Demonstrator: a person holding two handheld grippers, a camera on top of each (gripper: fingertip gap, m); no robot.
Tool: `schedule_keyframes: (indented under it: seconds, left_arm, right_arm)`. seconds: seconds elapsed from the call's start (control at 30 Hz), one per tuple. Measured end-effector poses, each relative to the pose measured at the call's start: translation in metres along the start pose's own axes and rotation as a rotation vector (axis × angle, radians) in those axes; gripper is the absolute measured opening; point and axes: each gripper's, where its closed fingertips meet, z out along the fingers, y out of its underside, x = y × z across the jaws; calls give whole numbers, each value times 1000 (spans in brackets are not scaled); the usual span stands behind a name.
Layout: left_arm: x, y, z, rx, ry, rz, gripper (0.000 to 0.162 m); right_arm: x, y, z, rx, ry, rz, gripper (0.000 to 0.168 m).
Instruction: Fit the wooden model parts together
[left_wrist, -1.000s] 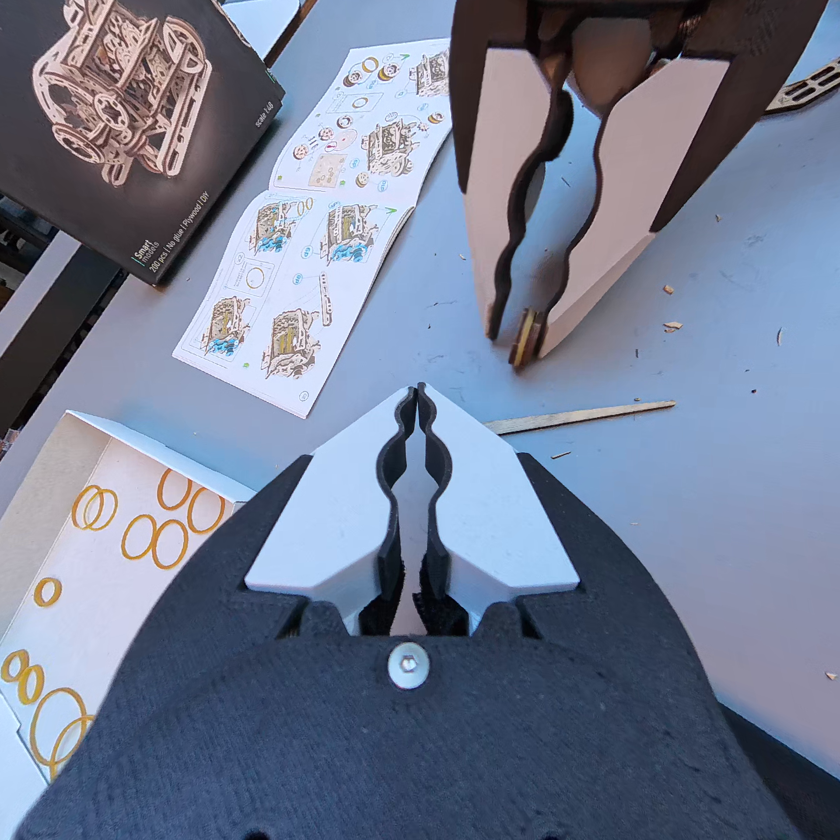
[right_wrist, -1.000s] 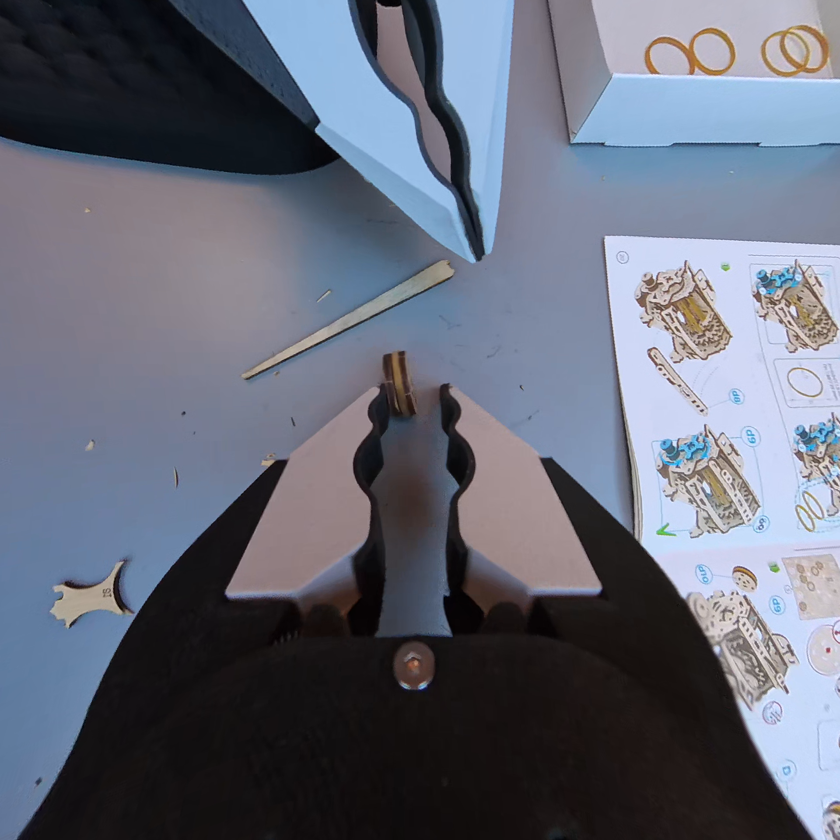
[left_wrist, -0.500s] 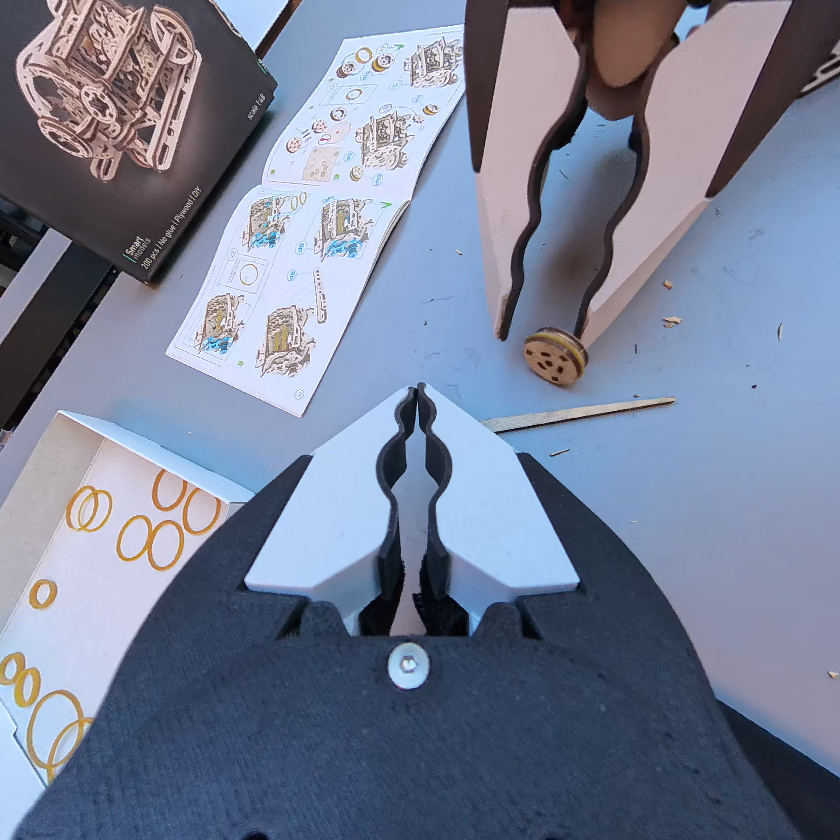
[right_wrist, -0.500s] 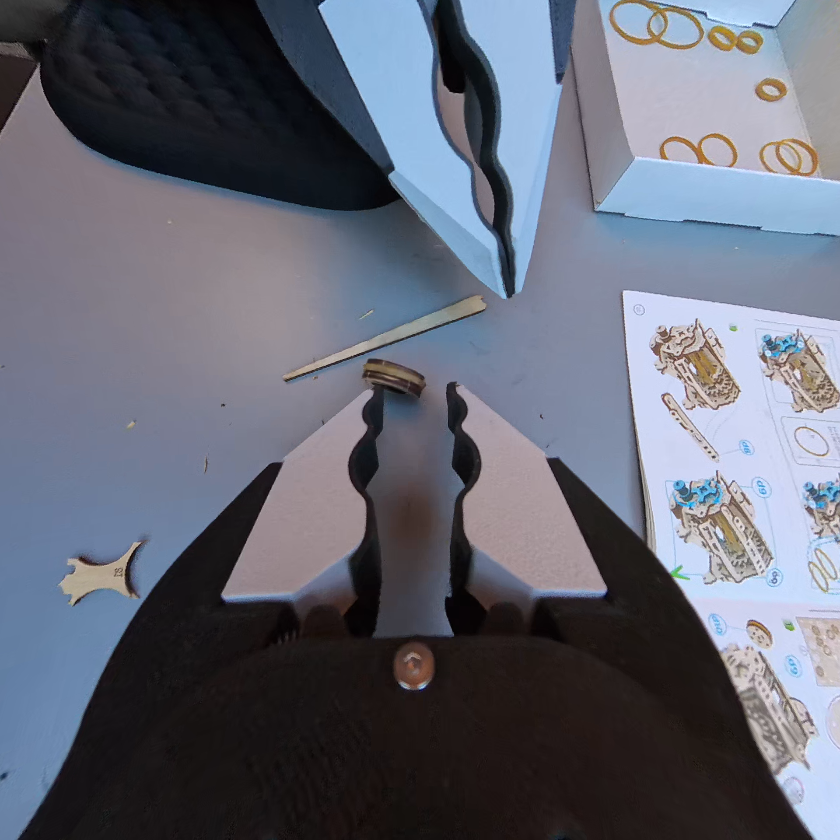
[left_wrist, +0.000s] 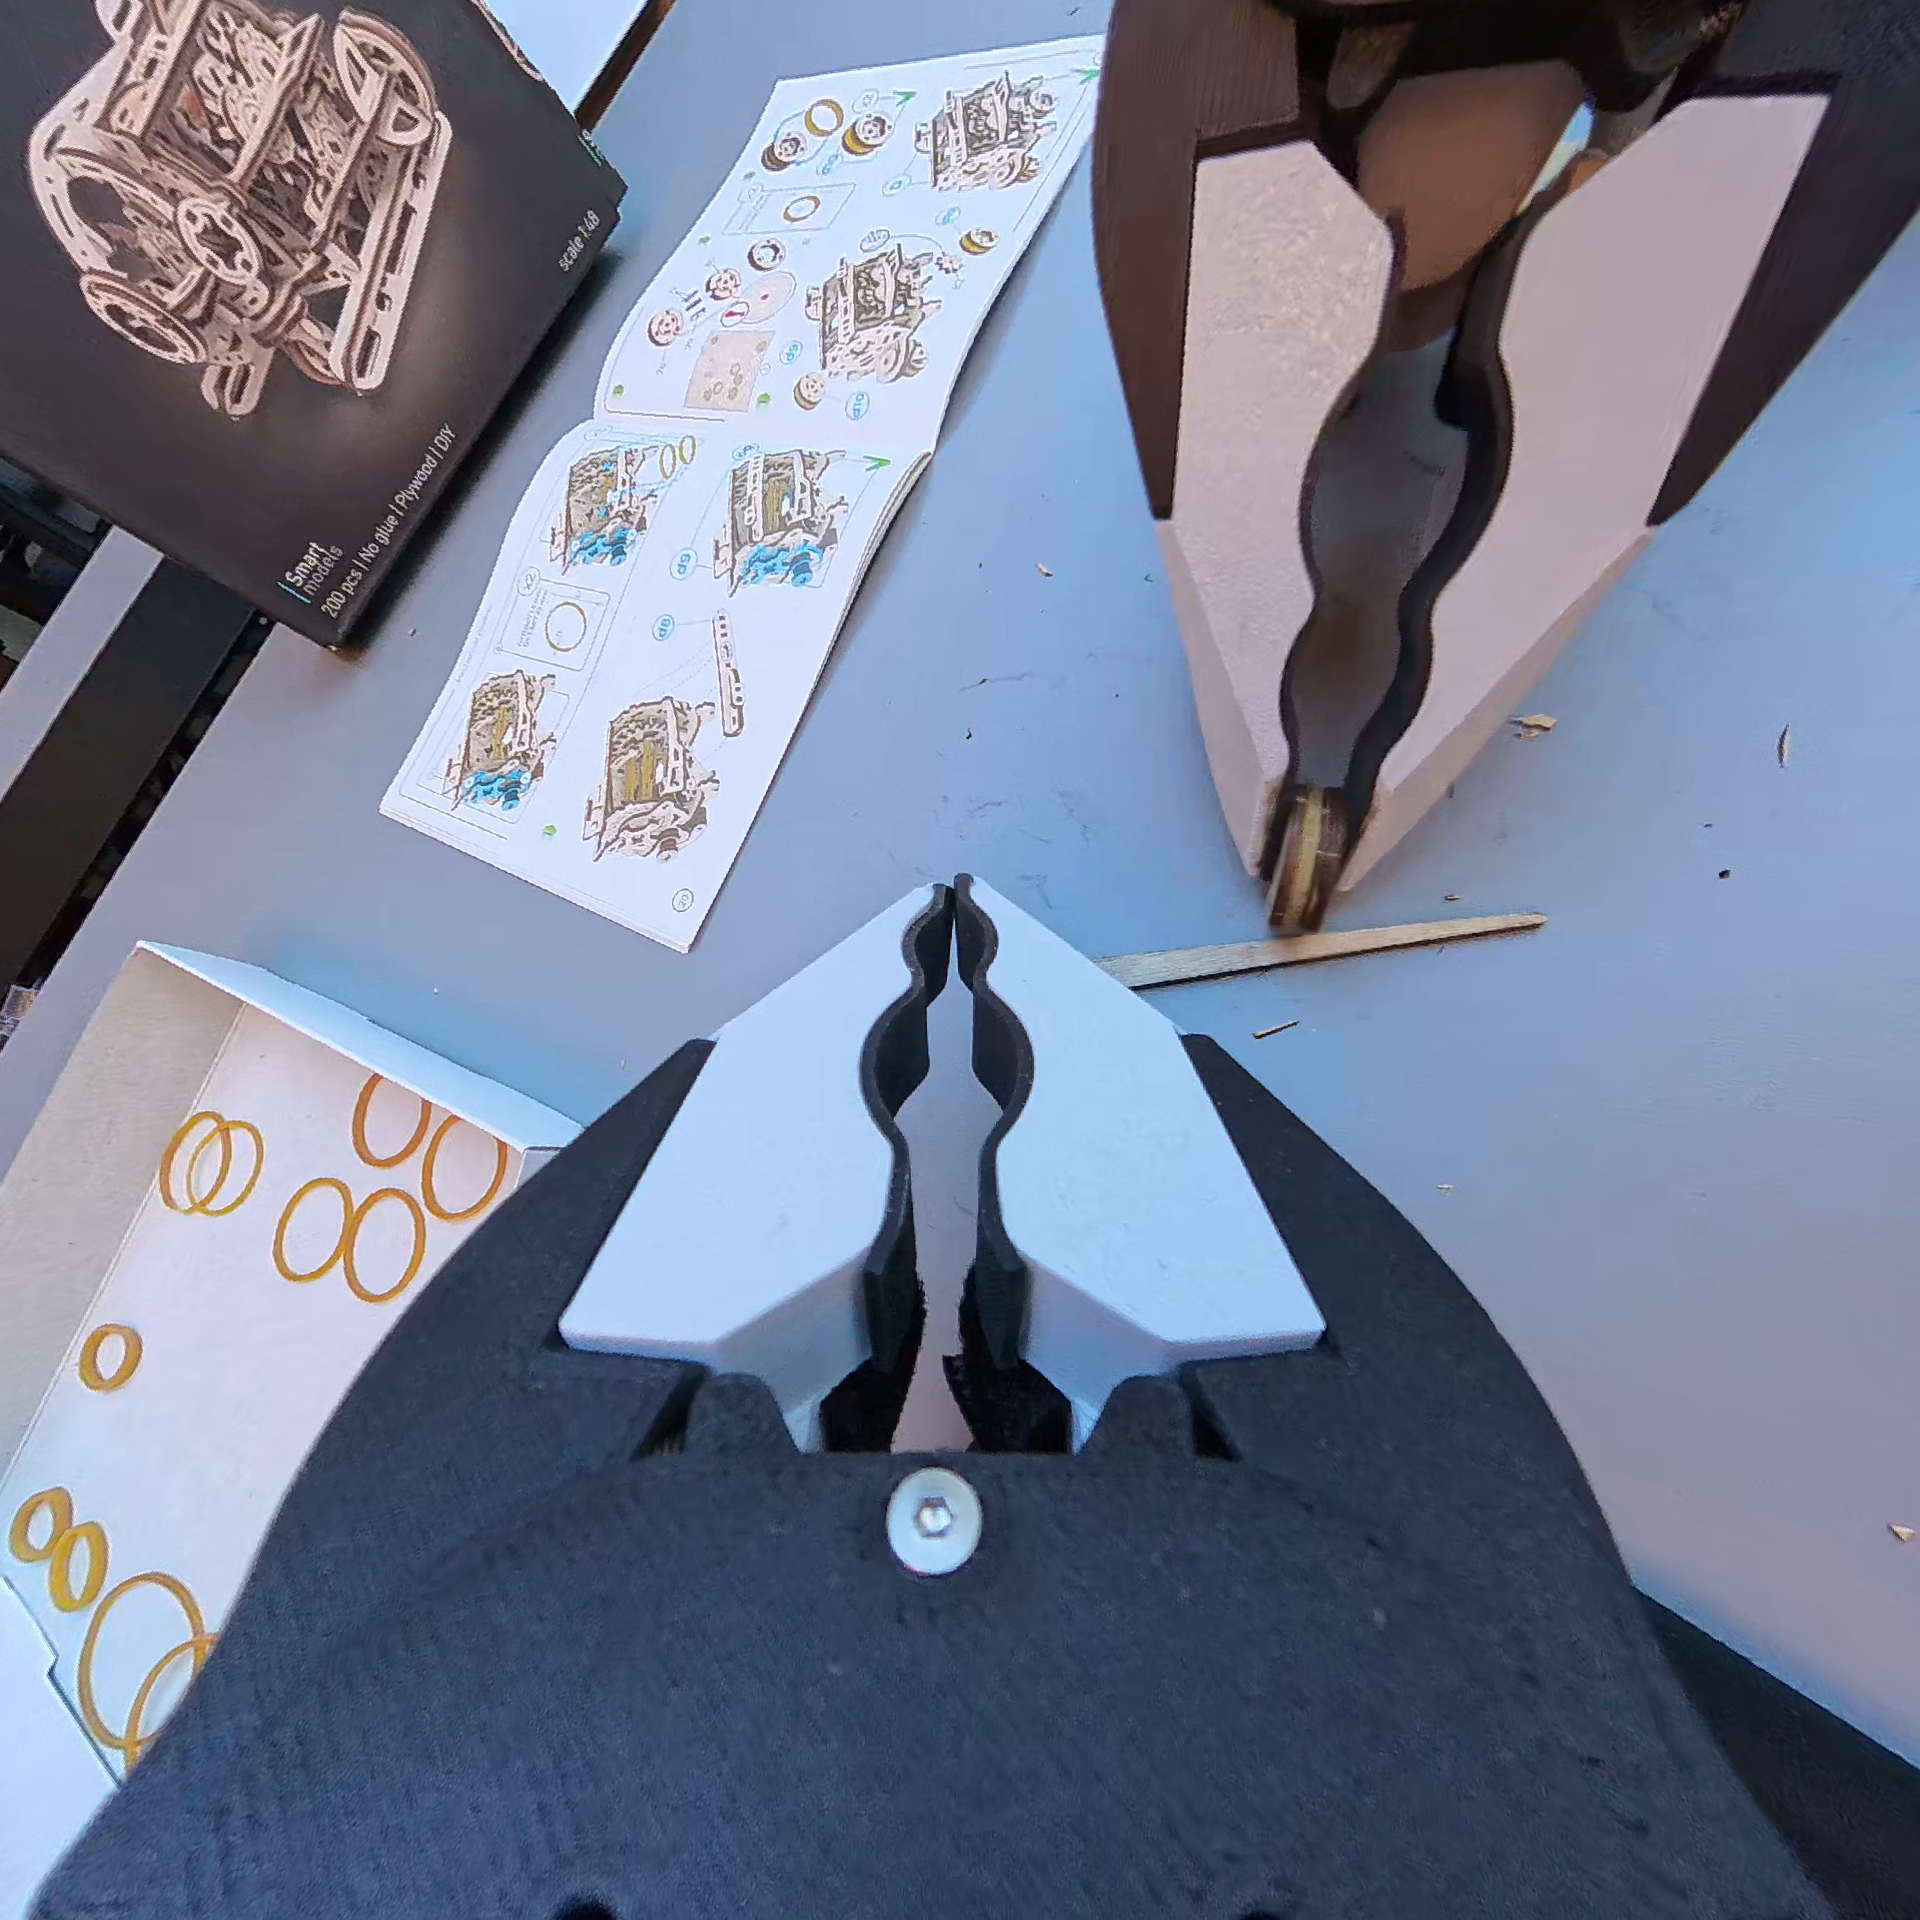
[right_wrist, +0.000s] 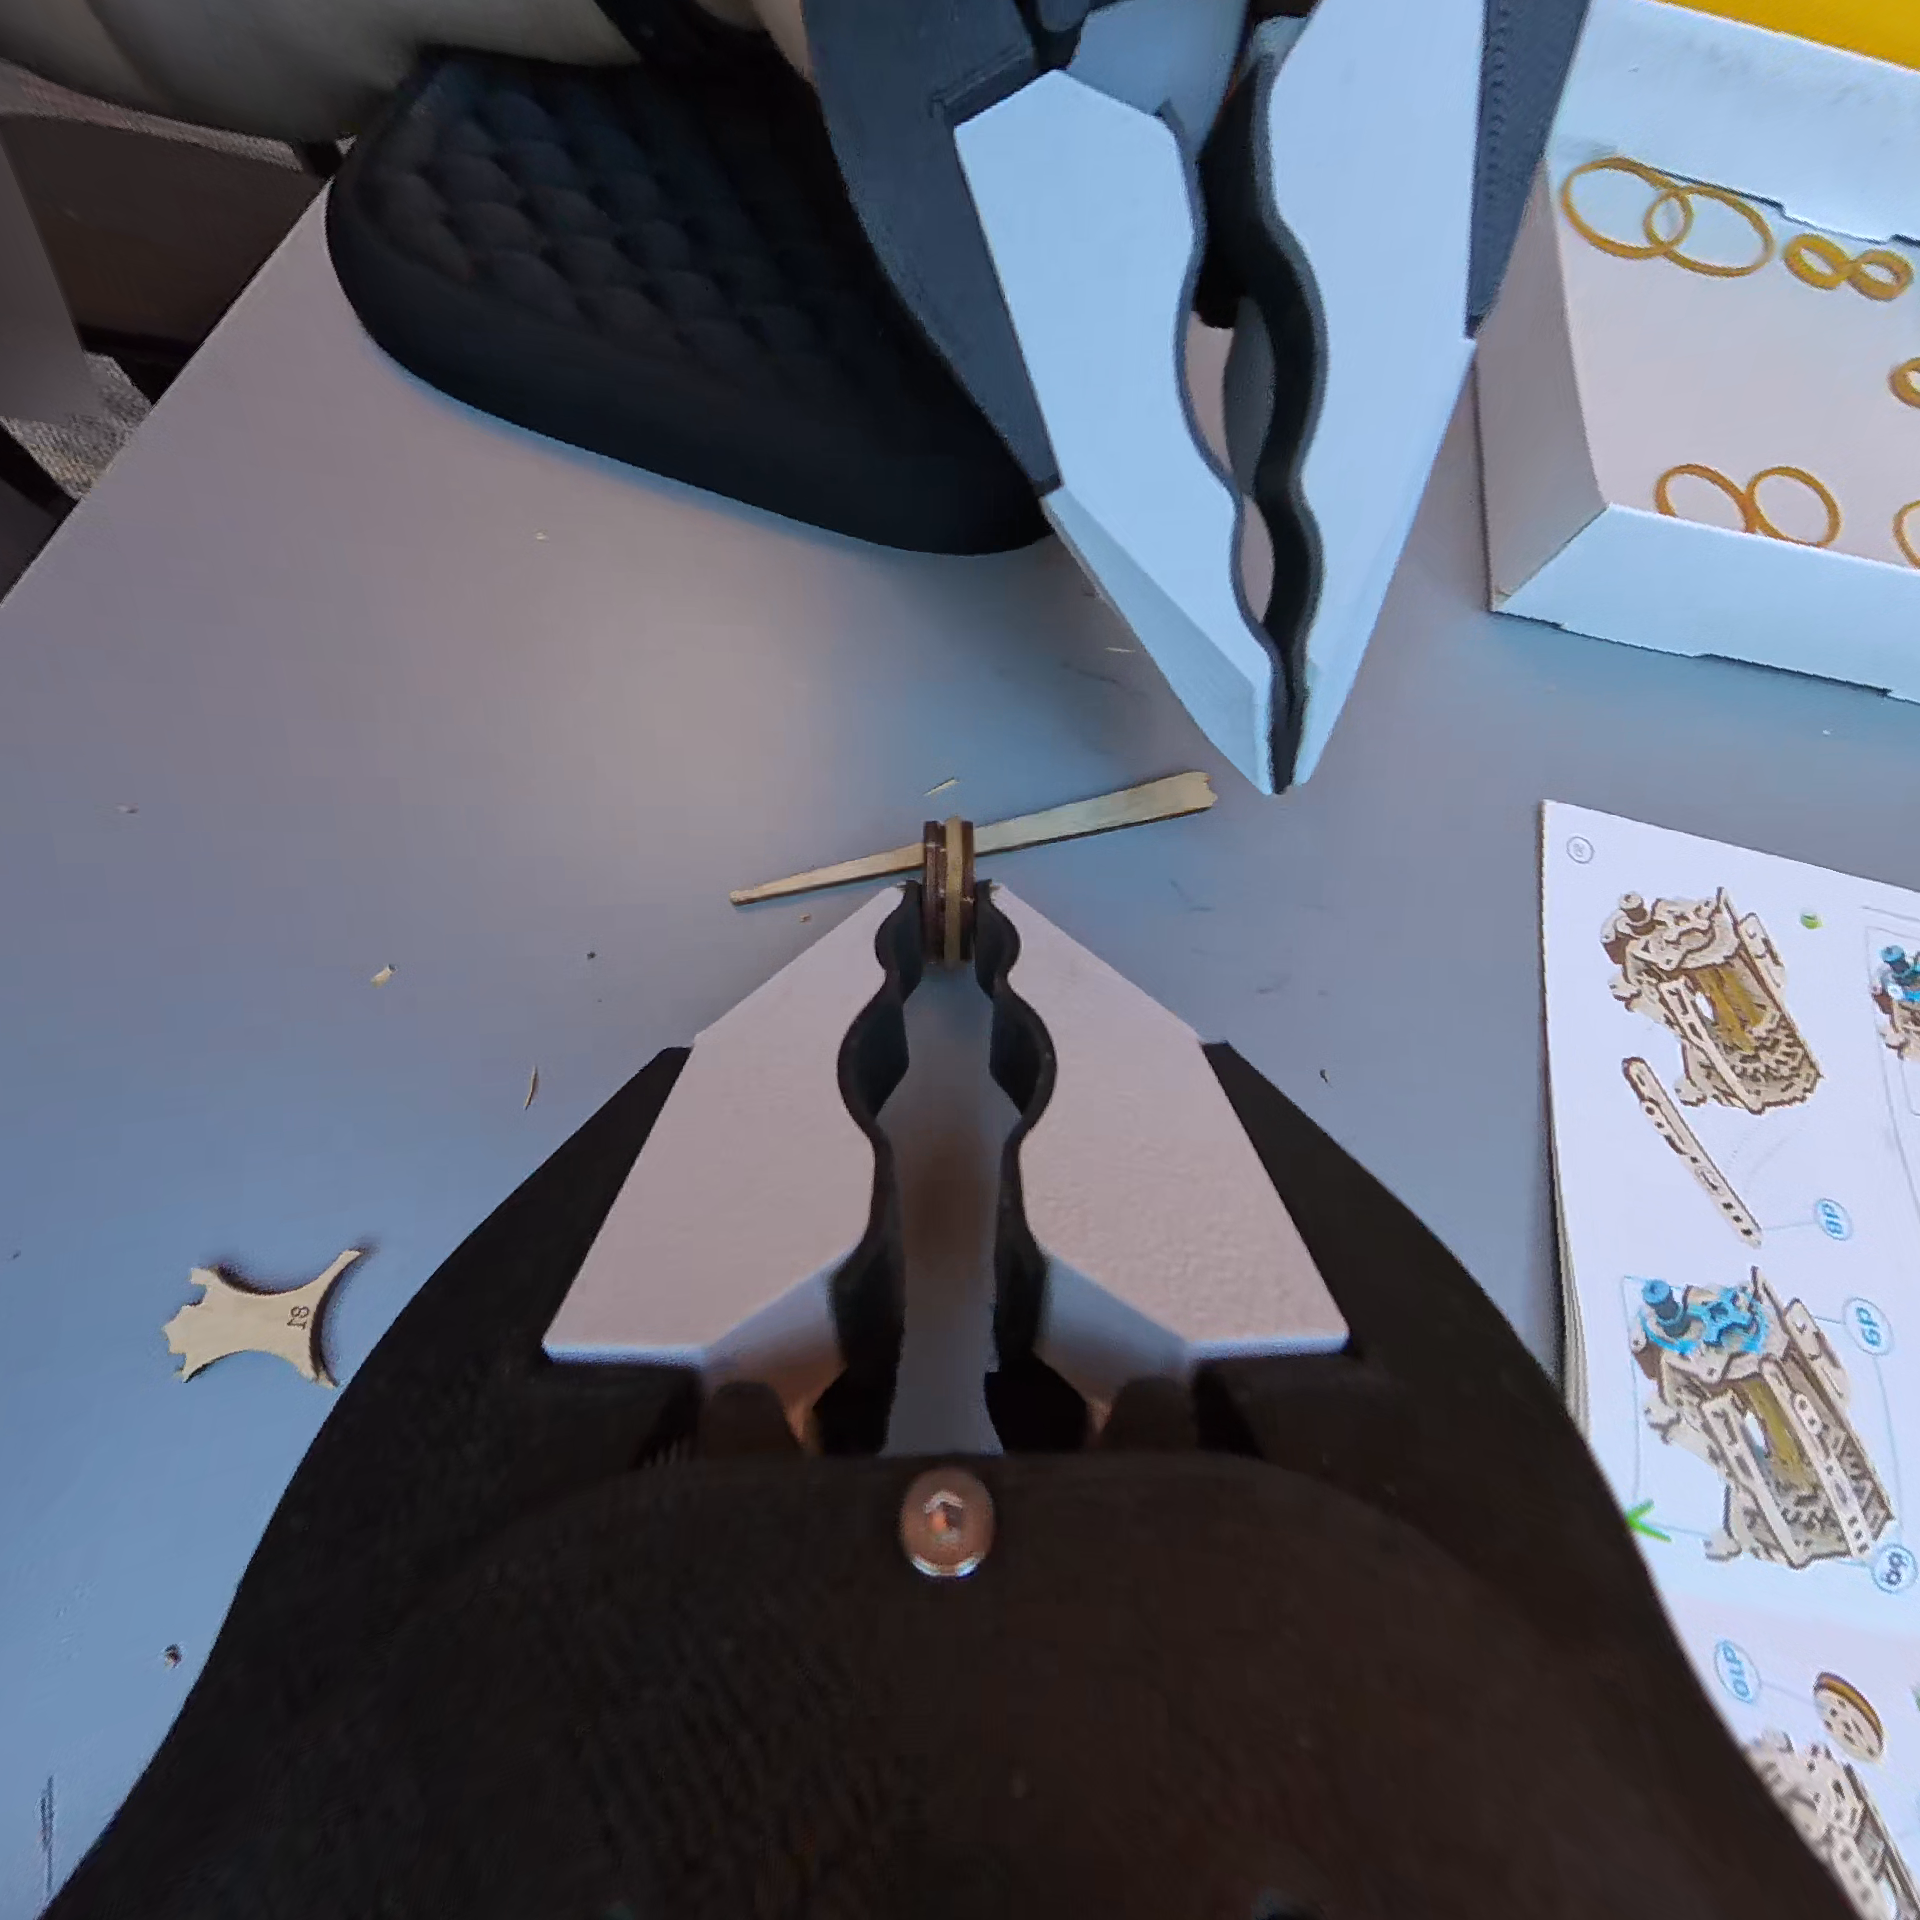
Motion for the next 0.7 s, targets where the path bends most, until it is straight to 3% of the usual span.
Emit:
schedule_keyframes:
  seconds: [0.13, 0.33, 0.7]
  left_arm:
    - [0, 1, 0, -2, 1, -1, 0]
    - [2, 1, 1, -10, 6, 9, 0]
    - [1, 1, 1, -9, 1, 1, 0]
  right_arm:
    - [8, 2, -13, 5, 31, 30, 7]
    - [14, 40, -45, -178, 88, 97, 7]
    - [20, 29, -23, -176, 62, 167, 8]
